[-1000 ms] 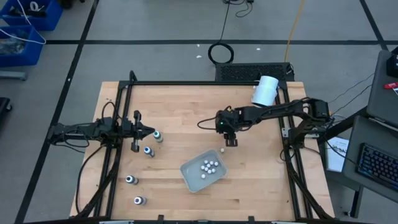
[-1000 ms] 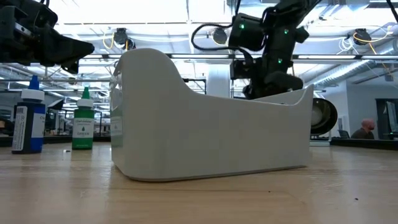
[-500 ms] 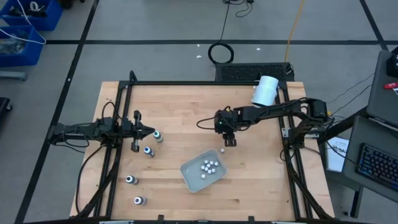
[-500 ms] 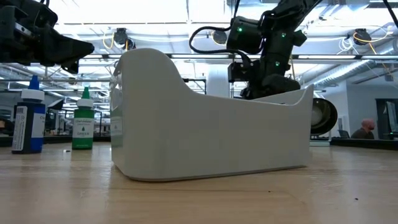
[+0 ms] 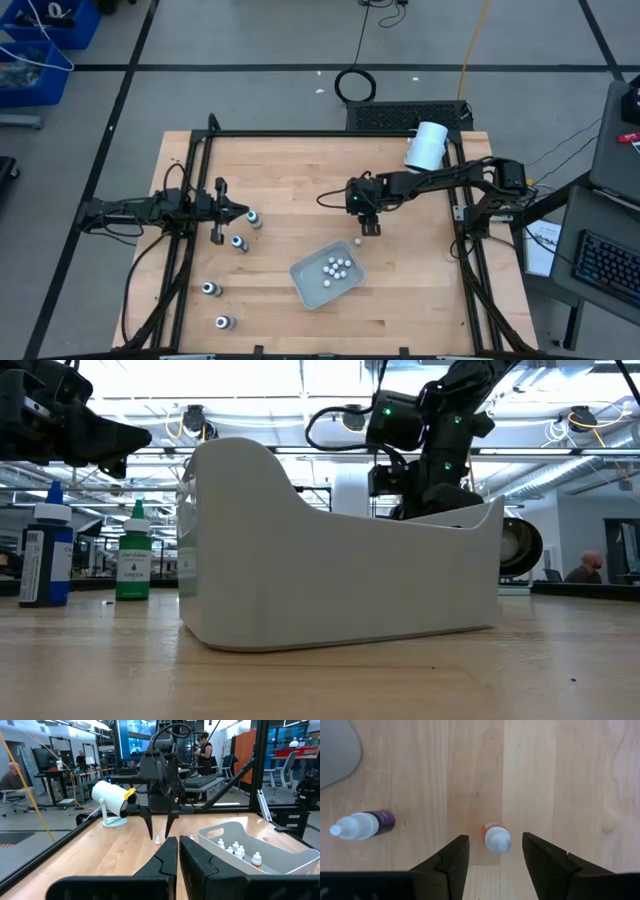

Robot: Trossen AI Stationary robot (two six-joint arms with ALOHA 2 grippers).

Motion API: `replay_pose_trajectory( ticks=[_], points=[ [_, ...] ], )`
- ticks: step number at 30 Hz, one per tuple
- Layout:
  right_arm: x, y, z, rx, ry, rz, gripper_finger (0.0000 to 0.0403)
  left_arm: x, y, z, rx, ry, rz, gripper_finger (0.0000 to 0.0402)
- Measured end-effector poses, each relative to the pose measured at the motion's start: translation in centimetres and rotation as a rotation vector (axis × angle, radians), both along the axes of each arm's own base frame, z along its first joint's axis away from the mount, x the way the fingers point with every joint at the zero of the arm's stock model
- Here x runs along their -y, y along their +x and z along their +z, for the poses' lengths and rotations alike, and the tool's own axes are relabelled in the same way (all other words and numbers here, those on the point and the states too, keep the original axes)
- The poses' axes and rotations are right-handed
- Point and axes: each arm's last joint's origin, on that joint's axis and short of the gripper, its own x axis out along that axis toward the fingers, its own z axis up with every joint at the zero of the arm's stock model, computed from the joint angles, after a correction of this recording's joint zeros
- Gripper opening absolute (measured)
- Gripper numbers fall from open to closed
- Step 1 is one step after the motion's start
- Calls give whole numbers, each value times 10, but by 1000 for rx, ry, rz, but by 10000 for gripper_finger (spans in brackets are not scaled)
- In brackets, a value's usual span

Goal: Pick & Place food coloring
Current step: Put the small orange food coloring bottle in the gray bin

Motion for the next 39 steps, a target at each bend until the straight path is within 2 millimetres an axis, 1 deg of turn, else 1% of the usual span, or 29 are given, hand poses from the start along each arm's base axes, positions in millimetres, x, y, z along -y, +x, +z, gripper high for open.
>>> replay_pose_trajectory(
  ticks=[7, 16, 19, 21, 23, 28, 36, 39],
  points=[
    [0, -1, -5, 20, -2, -2, 171, 0, 0, 0, 1, 0, 0, 26],
    [2, -1, -5, 20, -4, -8, 168, 0, 0, 0, 1, 0, 0, 26],
    [6, -2, -5, 20, -6, -20, 152, 0, 0, 0, 1, 0, 0, 26],
    [8, -2, -5, 20, -7, -28, 134, 0, 0, 0, 1, 0, 0, 26],
    [10, -3, -5, 19, -8, -32, 110, 0, 0, 0, 0, 0, 0, 26],
    [12, -3, -5, 21, -13, -13, 35, 0, 0, 0, 0, 0, 0, 26],
    [6, -2, -4, 20, -26, 33, 32, 0, 0, 0, 1, 0, 0, 26],
    [1, -3, 0, 22, -25, 50, 32, 0, 0, 0, 0, 0, 0, 26]
  ],
)
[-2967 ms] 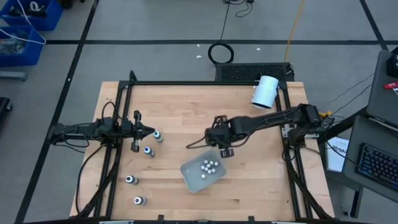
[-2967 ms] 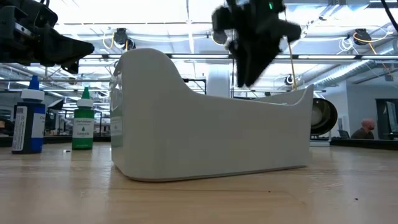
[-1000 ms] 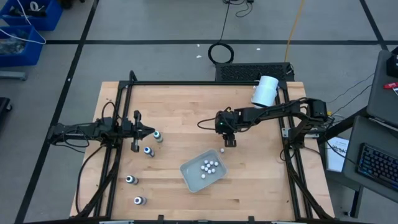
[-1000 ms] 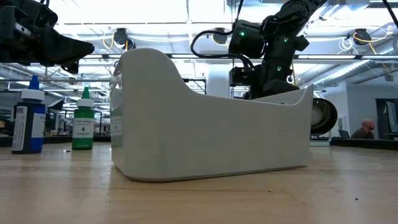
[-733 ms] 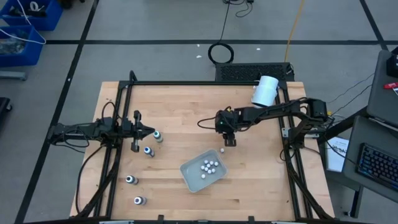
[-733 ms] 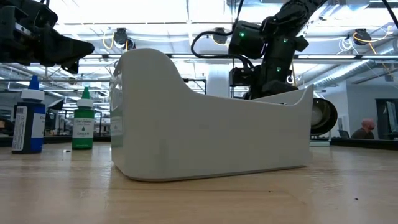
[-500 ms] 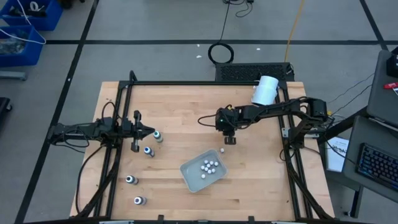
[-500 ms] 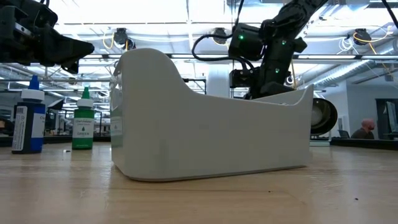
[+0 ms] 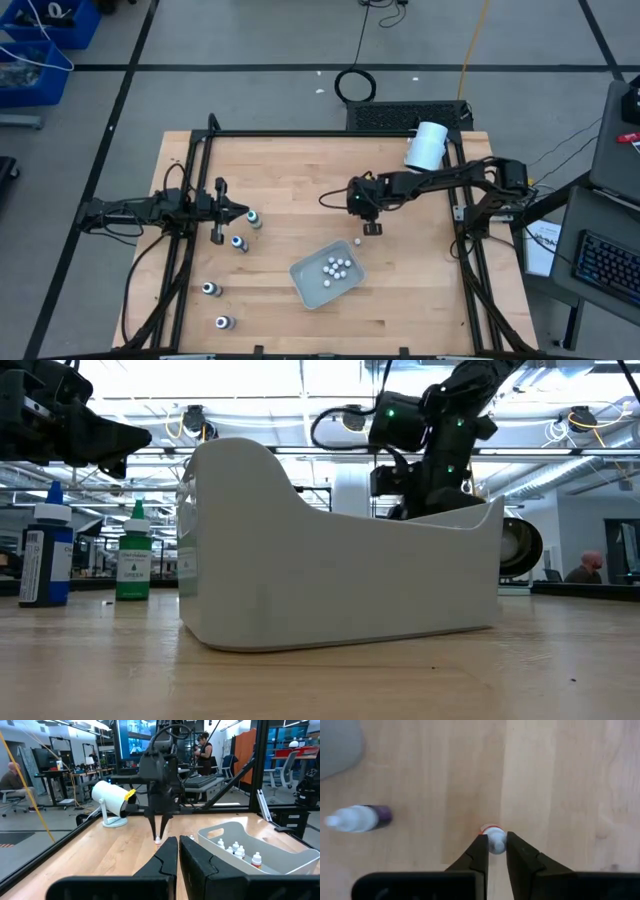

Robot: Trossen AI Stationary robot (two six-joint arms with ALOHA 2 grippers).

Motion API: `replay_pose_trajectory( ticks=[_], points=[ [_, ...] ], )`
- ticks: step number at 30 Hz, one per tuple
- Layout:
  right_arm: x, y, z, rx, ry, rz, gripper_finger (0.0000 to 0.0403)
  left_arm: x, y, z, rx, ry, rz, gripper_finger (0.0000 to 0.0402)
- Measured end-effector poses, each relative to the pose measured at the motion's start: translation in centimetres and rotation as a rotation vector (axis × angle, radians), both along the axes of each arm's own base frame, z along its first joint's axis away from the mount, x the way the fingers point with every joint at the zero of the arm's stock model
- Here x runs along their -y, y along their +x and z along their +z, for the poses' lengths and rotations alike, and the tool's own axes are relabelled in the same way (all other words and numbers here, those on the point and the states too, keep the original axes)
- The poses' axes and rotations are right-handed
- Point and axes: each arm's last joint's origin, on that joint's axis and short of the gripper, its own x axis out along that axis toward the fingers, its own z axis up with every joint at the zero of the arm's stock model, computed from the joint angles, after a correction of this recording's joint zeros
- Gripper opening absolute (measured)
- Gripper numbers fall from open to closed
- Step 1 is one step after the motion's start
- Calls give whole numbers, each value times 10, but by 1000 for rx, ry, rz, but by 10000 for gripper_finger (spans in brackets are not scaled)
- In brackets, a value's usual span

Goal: Pick & Place food coloring
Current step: Put the small orange food coloring bottle in the gray bin

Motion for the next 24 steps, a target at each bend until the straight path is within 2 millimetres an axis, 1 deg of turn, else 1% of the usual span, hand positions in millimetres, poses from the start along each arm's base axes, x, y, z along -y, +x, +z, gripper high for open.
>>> replay_pose_trajectory(
  ticks=[2, 7, 10, 13, 17, 21, 24],
  points=[
    [-4, -1, 10, 22, -4, 14, 32, 0, 0, 0, 0, 0, 0, 26],
    [-22, -2, 52, 144, -36, 53, 32, 0, 0, 0, 0, 0, 0, 26],
    [-41, -3, 76, 230, -35, 108, 32, 0, 0, 0, 0, 0, 0, 26],
    [-62, 1, 91, 262, -41, 170, 32, 0, 0, 0, 0, 0, 0, 26],
    [-91, 13, 98, 246, -54, 232, 32, 0, 0, 0, 0, 0, 0, 26],
    [-113, 28, 90, 213, -3, 305, 32, 0, 0, 0, 1, 0, 0, 26],
    [-121, 37, 78, 171, 25, 333, 32, 0, 0, 0, 0, 0, 0, 26]
  ],
)
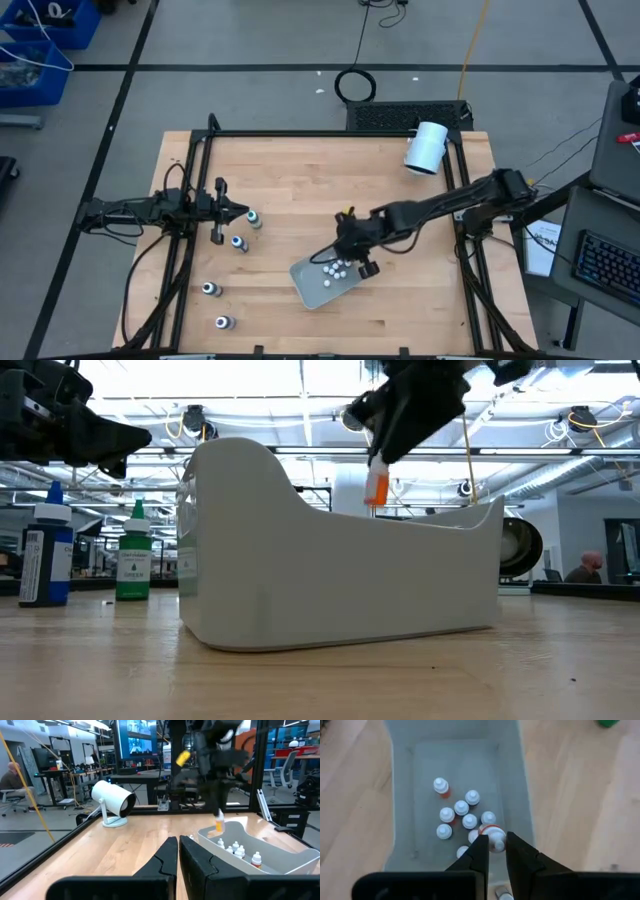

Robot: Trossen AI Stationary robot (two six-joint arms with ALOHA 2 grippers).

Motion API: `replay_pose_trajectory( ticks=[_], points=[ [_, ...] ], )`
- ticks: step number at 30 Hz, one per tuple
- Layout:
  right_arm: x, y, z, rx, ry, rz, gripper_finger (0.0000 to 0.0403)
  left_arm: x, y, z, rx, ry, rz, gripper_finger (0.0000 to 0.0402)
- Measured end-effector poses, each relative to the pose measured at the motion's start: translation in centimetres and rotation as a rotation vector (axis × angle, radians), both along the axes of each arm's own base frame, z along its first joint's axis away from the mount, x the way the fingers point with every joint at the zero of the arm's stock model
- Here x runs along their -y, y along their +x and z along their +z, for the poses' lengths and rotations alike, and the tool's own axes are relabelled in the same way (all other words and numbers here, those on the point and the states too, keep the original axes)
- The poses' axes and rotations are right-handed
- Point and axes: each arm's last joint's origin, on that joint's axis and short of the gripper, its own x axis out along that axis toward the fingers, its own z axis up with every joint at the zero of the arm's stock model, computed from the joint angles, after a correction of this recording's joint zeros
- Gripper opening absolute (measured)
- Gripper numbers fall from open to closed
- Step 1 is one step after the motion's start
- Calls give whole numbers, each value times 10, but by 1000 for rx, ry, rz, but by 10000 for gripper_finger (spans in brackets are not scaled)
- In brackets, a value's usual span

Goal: Pick & Place food coloring
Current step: Put the small orange food coloring bottle in the gray bin

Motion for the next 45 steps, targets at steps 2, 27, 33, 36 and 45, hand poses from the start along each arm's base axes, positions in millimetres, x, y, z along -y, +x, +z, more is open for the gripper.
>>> replay_pose_trajectory(
  ticks=[2, 27, 33, 36, 45],
  points=[
    [0, 4, -10, -31, -5, -3, 31, 0, 0, 0, 1, 0, 1, 26],
    [8, 23, -65, -195, 9, -21, 28, 0, 0, 0, 0, 0, 0, 26],
    [8, 23, -65, -196, 11, -26, 38, 0, 0, 0, -1, 0, 0, 26],
    [8, 24, -64, -191, 17, -36, 47, 0, 0, 0, -1, 0, 0, 26],
    [7, 25, -64, -182, 20, -34, 52, 0, 0, 0, 0, 0, 0, 26]
  ],
)
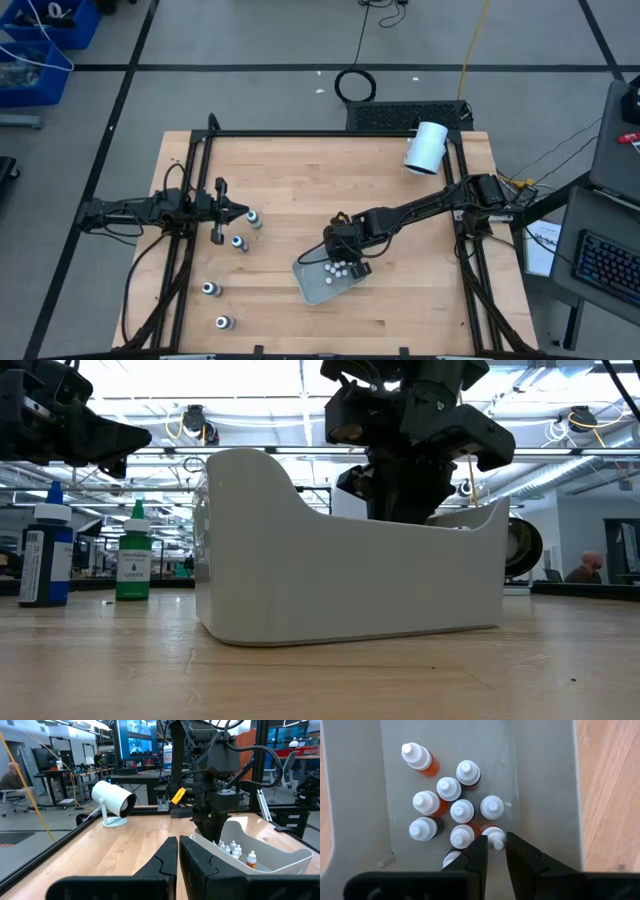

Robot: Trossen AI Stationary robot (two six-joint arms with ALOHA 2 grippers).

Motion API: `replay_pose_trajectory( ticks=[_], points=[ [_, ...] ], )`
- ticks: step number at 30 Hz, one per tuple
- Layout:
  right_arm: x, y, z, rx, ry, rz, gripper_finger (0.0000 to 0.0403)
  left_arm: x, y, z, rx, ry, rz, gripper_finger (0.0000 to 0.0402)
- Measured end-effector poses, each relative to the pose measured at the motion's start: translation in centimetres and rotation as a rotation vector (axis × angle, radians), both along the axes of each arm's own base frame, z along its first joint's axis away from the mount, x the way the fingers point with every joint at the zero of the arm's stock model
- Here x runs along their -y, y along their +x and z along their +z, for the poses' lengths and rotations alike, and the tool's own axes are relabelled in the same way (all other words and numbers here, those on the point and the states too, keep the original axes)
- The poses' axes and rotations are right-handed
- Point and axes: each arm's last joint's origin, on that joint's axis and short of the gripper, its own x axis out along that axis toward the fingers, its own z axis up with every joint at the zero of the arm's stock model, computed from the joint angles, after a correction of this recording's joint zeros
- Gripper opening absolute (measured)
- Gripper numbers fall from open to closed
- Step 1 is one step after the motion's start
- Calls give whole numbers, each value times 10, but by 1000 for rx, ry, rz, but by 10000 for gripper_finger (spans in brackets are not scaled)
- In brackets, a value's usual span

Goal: Pick & Place food coloring
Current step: Put the small orange food coloring bottle in the gray bin, then put the small violet food coloring bottle in the gray bin

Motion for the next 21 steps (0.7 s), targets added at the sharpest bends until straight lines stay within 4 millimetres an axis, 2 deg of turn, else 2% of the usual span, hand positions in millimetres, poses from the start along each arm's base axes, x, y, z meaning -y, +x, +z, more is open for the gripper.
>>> replay_pose_trajectory(
  ticks=[6, 18, 21],
  points=[
    [0, 0, 0, -1, 0, 0, 58, 0, 0, 0, 0, 0, 0, 26],
    [0, 0, 0, 0, 0, 0, 111, 0, 0, 0, 0, 0, 0, 26],
    [0, -1, 5, 14, 0, -2, 119, 0, 0, 0, 0, 0, 0, 26]
  ],
)
